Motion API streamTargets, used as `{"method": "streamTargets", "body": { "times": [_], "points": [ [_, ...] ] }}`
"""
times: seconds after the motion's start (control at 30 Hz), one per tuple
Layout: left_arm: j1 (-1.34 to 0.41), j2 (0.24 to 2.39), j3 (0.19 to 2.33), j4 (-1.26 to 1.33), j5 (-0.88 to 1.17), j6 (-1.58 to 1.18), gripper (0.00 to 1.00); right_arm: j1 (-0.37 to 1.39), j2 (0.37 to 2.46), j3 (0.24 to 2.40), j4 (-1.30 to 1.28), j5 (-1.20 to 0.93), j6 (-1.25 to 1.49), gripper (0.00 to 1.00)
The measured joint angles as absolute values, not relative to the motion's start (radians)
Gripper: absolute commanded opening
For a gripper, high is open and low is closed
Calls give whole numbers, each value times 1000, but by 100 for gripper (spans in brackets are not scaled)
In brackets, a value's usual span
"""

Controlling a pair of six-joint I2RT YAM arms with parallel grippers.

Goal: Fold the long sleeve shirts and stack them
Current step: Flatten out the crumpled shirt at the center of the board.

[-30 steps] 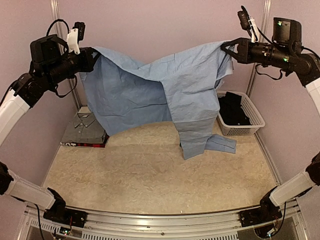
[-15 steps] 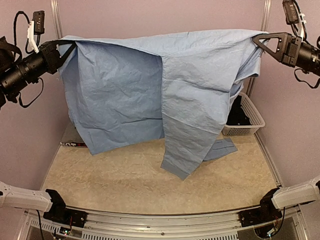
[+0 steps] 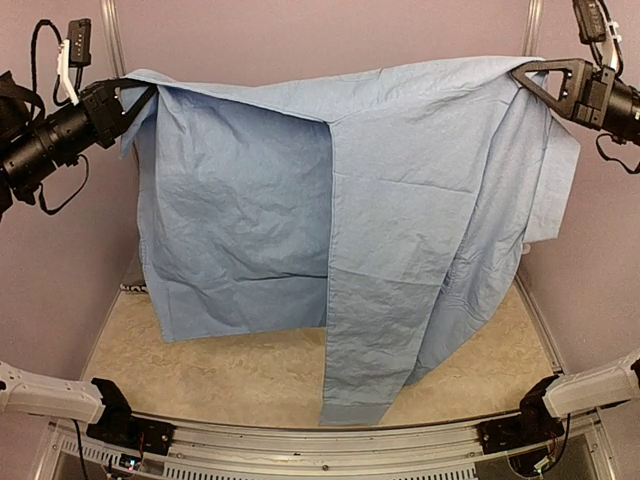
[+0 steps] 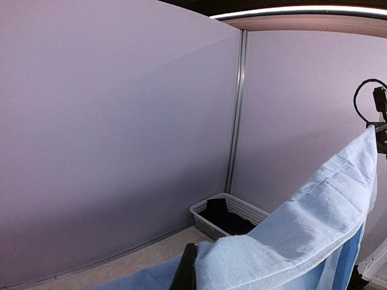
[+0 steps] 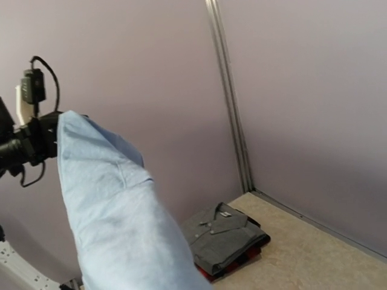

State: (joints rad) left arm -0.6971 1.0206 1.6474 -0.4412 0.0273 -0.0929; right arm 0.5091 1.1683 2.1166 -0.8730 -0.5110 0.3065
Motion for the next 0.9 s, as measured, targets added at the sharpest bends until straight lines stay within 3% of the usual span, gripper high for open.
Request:
{"method": "streamTargets", "body": {
  "times": [0.57,0.9],
  "points": [
    [-580,1286,1654,-435,-117,-88,0,508,1294,1984,-831,-136,278,0],
    [-585,1241,1644,-439,-60,-88,0,508,1308,2004,-820,-212,267,0]
  ]
}}
